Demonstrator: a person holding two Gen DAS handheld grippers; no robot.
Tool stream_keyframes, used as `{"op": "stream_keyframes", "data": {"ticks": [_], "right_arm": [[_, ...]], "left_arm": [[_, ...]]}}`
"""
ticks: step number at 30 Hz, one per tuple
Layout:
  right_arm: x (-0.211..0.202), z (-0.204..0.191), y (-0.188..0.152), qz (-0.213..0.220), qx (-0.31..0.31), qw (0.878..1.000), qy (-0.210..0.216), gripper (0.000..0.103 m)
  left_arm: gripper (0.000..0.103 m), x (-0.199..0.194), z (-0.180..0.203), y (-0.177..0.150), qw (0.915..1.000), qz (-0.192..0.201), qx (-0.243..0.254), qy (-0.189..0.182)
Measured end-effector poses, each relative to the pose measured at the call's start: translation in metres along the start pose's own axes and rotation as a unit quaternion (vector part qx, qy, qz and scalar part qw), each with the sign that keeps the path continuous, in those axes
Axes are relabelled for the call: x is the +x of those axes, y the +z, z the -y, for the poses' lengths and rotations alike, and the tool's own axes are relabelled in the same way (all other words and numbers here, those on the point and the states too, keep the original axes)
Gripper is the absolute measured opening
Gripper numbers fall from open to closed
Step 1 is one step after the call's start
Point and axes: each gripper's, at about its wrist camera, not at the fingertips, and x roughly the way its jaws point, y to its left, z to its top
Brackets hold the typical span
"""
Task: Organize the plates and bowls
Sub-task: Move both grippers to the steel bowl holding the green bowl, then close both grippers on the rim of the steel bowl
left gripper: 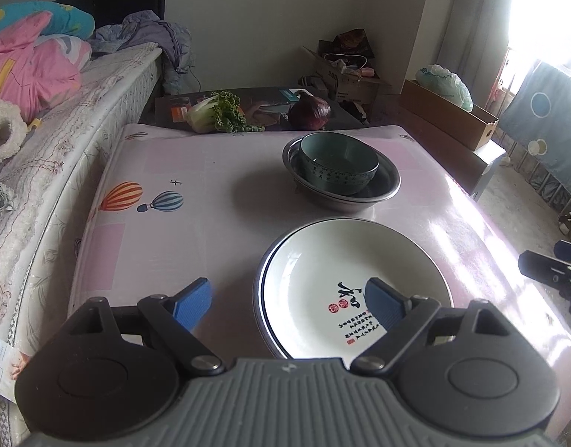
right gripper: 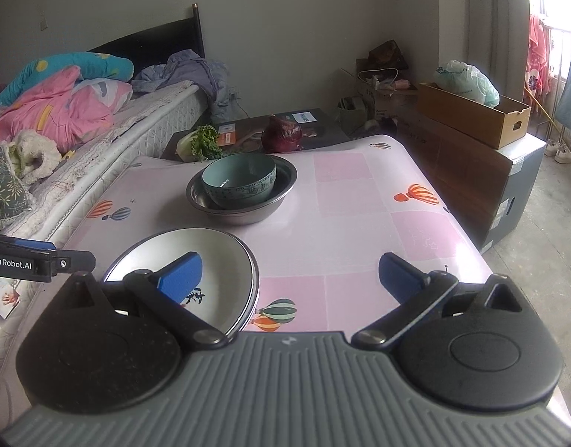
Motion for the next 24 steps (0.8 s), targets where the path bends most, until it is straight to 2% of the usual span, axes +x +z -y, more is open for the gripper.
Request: {"op": "stream_keyframes", "data": {"ticks": [5, 10, 15, 17, 20, 24], "right_arm": [[0.036, 0.014, 0.031, -0.018, 0.025, 0.999, 0.024, 0.102], [0.089, 0.033, 0.062, -0.047, 0.047, 0.997, 0.042, 0.099], [0.154, 0.046, 0.085, -0.086, 0.074, 0.992, 0.053, 0.082], [0.180, 0.051, 0.090, -0.102, 0.090, 0.989, 0.062, 0.070], [0.211, 0.057, 0.095, -0.121, 0.106, 0.984, 0.071, 0.058], [0.244, 0.061, 0.096, -0.140, 0.117, 0.980, 0.081, 0.050]], "left_arm": [[0.090, 0.019, -0.008, 0.033, 1.0000, 0.006, 0.006, 0.002], [0.089, 0.052, -0.010, 0.069, 0.9998, 0.013, 0.016, 0.008], [0.068, 0.102, -0.017, 0.100, 0.9998, -0.018, -0.002, -0.010], [0.061, 0.124, -0.019, 0.110, 0.9992, -0.034, -0.011, -0.018], [0.055, 0.150, -0.021, 0.118, 0.9977, -0.056, -0.021, -0.031], [0.046, 0.176, -0.020, 0.124, 0.9961, -0.079, -0.024, -0.032]]}}
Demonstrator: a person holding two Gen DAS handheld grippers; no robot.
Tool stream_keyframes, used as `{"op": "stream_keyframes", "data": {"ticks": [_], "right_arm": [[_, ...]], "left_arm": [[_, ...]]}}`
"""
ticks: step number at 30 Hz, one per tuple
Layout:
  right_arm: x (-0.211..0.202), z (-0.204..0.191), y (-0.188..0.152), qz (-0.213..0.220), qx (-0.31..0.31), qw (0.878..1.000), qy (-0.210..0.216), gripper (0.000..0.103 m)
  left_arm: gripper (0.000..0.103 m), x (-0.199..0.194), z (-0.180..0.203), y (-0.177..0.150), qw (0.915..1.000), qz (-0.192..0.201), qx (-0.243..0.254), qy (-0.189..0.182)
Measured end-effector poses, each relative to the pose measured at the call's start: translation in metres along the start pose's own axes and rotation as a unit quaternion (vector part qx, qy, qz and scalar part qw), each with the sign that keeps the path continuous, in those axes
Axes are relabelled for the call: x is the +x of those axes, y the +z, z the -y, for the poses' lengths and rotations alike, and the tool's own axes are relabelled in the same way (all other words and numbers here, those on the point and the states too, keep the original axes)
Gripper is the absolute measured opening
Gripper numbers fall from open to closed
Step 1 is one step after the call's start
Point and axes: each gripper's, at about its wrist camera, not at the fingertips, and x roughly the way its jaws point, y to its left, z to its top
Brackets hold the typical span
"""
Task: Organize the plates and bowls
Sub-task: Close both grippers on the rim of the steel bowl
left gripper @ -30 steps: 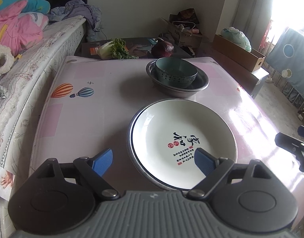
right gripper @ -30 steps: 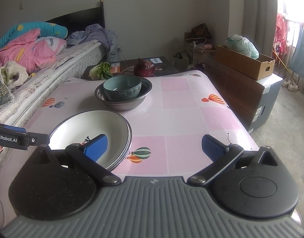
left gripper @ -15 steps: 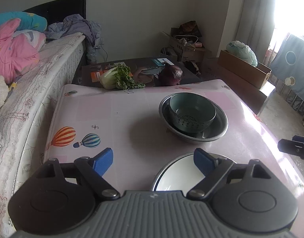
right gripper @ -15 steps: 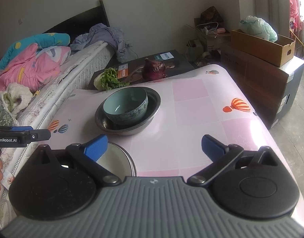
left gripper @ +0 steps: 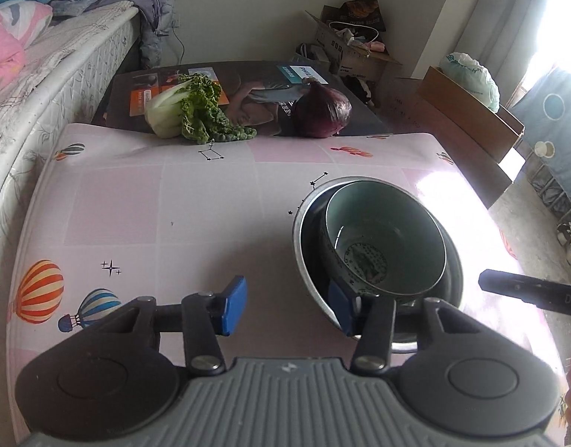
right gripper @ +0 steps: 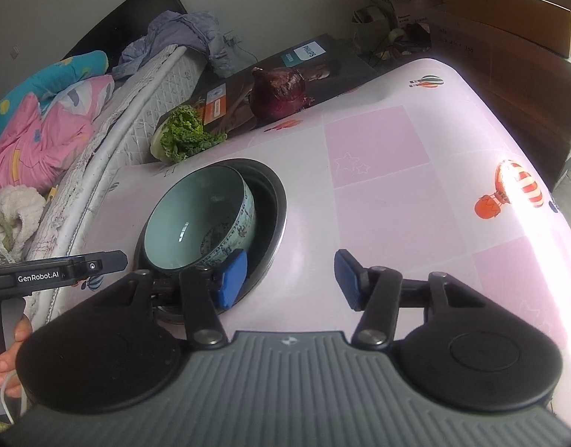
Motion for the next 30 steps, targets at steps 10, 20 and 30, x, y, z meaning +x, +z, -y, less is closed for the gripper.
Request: {"op": "stream_keyframes", "data": {"ticks": [10, 20, 30], "right_arm": [[0.049, 0.008, 0.011, -0.037, 0.027, 0.998, 0.036, 0.032], [0.061, -0.005, 0.008, -0.062, 0.028, 0.996, 0.061, 0.012], [0.069, 0.001, 0.004, -0.081, 0.045, 0.993, 0.077, 0.015]], "left_arm": [[0.032, 0.042, -0.006, 0.009, 0.9976, -0.049, -0.035, -0.034], [0.015, 0.037, 0.001, 0.005, 0.9974, -0.059, -0.015, -0.037], [0.017, 0.039, 0.006, 0.006, 0.9974, -0.066, 0.016, -0.025]]}}
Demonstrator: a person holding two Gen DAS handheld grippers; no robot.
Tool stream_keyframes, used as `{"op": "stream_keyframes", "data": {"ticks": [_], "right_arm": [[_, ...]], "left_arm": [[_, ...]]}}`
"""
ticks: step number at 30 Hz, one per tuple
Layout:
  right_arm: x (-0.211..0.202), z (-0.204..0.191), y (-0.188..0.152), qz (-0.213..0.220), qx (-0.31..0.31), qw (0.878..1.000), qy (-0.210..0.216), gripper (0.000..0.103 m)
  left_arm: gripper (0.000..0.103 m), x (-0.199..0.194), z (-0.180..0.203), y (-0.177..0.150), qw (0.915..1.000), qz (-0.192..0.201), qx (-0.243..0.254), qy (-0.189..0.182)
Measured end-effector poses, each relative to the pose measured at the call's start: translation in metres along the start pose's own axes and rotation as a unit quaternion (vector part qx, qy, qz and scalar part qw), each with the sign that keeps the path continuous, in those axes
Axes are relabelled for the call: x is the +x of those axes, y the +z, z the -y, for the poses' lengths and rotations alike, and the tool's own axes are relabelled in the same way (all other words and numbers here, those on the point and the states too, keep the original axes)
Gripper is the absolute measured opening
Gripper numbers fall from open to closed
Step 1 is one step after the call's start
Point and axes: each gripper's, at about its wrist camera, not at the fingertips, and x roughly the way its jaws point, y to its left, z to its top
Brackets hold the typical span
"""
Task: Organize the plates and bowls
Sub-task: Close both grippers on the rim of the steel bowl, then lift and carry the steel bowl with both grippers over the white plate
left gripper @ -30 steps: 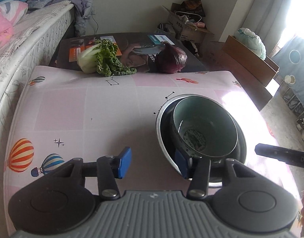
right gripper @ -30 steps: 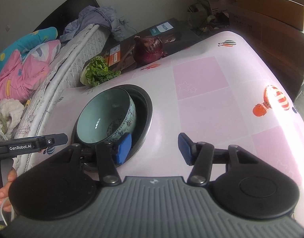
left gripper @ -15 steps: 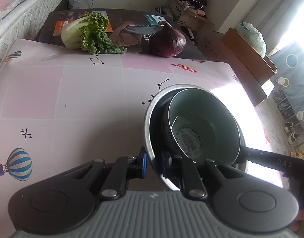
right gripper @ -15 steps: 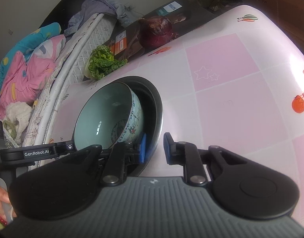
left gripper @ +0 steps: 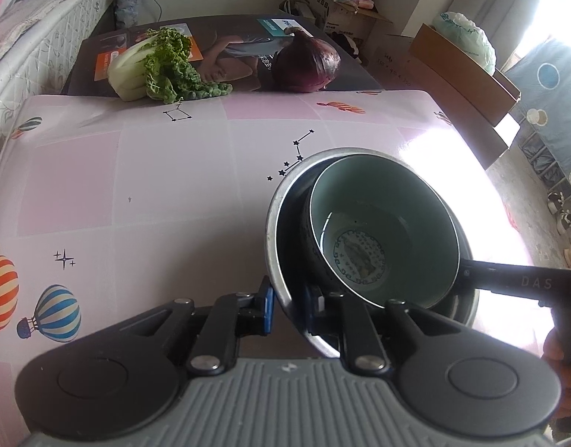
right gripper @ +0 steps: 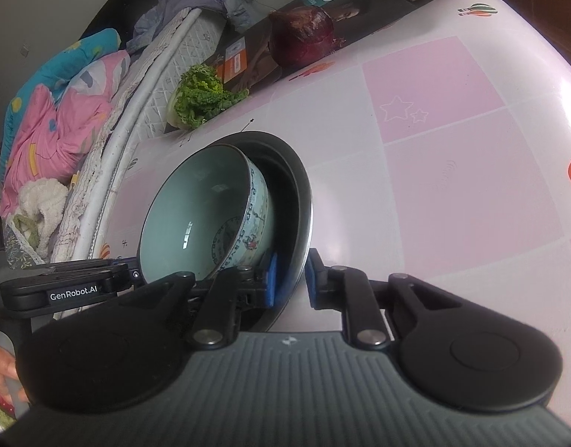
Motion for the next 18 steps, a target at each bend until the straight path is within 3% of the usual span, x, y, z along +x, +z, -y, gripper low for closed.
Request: {"op": "stream_keyframes", "data": {"ticks": [5, 18], "right_arm": [[0.007, 0.007, 0.003, -0.003, 0.022, 1.000, 0.012, 0.015], [0.005, -0.002, 0.002, -0.002, -0.001, 1.000, -0.002, 0.016]], "left_arm": [[0.017, 0.005, 0.001, 0.002, 0.9999, 0.000, 0.008, 0.007], [0.018, 0.004, 0.011, 0.000, 0.9981, 0.016, 0.048, 0.034]]}}
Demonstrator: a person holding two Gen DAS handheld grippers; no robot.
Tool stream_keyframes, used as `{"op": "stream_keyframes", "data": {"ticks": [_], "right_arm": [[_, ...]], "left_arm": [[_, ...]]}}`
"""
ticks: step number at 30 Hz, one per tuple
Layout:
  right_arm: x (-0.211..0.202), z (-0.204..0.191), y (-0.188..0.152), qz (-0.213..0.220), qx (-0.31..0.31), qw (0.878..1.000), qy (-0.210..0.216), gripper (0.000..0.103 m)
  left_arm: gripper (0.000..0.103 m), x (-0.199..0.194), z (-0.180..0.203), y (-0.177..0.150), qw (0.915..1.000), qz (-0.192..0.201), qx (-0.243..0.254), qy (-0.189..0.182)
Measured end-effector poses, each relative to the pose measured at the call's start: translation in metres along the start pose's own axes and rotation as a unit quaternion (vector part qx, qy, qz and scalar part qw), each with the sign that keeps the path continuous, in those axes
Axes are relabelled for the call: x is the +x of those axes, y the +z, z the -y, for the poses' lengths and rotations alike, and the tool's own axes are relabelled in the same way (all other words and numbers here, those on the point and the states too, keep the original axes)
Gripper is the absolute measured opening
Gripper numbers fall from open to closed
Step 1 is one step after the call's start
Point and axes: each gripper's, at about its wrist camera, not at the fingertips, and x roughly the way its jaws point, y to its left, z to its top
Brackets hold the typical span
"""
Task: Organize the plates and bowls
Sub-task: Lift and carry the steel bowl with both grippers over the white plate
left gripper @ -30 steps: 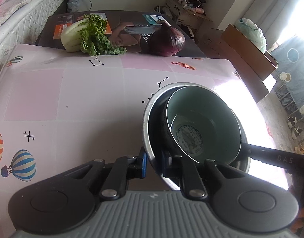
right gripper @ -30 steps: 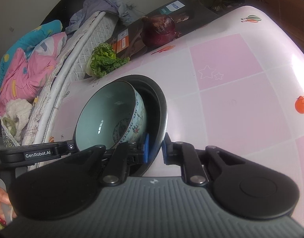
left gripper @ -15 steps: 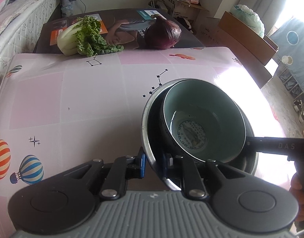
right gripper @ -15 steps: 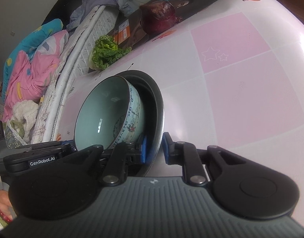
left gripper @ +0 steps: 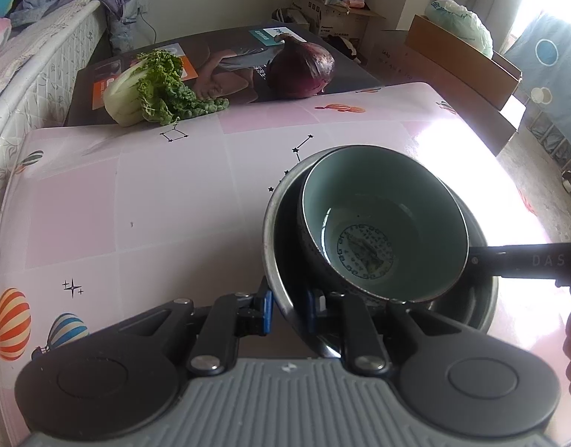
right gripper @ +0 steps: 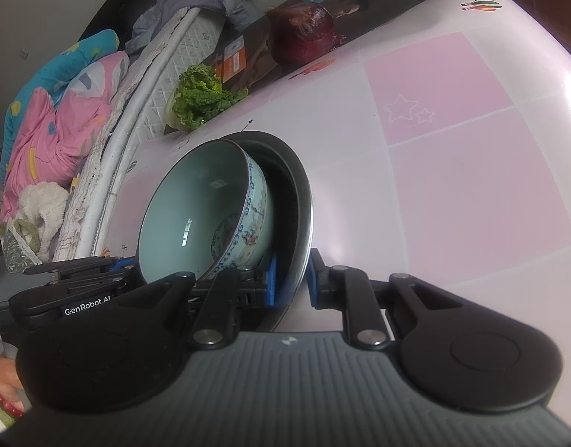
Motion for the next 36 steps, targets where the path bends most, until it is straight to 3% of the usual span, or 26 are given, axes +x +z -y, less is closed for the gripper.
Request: {"op": "stream_keyframes", "data": {"ticks": [36], "right_arm": [[-0.036, -0.012, 0.001, 0.033, -0.035, 0.999, -0.009, 0.015]], "left_arm": [[0.018, -0.032, 0.022, 0.001, 0.9976, 0.059, 0.033, 0.017]]}}
